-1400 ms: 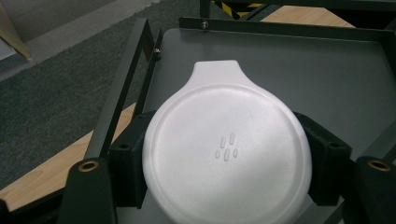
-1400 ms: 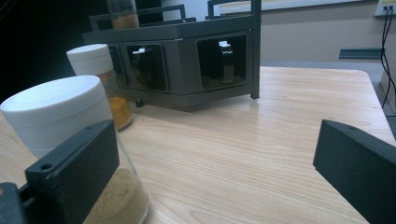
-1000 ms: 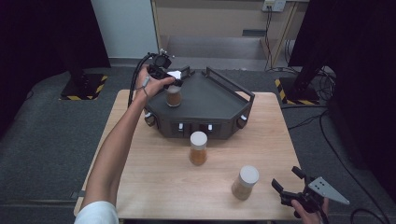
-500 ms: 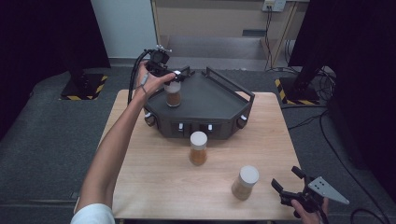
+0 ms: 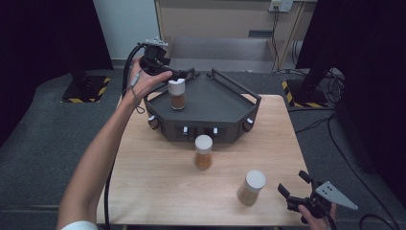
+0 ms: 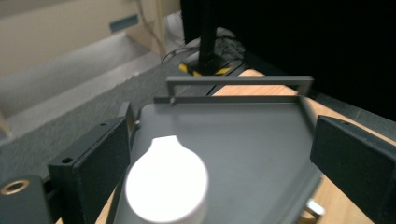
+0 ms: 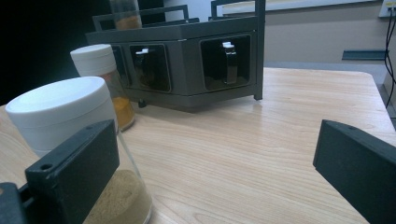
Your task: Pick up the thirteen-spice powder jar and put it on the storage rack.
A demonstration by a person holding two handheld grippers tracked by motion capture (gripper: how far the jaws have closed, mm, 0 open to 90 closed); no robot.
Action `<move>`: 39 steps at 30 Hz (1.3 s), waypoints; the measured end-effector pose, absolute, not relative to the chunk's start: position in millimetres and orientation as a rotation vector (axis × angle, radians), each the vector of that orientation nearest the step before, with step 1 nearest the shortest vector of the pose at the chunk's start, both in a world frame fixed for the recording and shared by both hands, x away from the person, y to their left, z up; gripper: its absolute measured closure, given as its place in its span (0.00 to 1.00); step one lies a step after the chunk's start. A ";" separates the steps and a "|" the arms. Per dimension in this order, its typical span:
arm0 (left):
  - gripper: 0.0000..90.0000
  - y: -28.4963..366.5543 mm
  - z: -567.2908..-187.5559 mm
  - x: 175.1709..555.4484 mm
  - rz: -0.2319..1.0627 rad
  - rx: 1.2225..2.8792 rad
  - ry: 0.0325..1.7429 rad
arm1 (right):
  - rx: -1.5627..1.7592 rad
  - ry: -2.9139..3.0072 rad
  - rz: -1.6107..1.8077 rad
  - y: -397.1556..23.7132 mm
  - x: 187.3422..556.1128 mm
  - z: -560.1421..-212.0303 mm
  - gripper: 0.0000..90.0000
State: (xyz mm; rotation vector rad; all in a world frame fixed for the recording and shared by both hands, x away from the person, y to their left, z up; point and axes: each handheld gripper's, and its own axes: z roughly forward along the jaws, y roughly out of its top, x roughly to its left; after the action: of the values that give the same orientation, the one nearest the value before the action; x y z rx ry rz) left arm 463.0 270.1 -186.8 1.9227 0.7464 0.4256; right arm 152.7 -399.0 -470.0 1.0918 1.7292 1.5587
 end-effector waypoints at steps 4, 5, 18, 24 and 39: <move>0.05 282.7 -193.9 441.0 0.403 1.878 0.688 | 1.095 1.728 1.556 -398.0 152.4 -469.4 0.01; 0.05 287.5 -198.0 435.4 0.387 1.861 0.675 | 1.090 1.729 1.556 -397.7 152.4 -469.2 0.01; 0.06 311.0 -221.9 384.9 0.347 1.800 0.545 | 1.084 1.731 1.554 -396.7 152.5 -468.8 0.01; 0.06 307.7 -235.7 362.9 0.361 1.826 0.489 | 1.072 1.736 1.556 -396.8 152.7 -468.7 0.01; 0.06 305.4 -267.6 318.8 0.390 1.832 0.411 | 1.075 1.741 1.556 -397.0 153.1 -468.7 0.01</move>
State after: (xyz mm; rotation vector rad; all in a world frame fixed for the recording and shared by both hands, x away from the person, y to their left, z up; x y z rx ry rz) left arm 318.8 305.4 -267.6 1.8320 0.4107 0.3901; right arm 153.1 -397.0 -468.7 1.0747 1.7407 1.5557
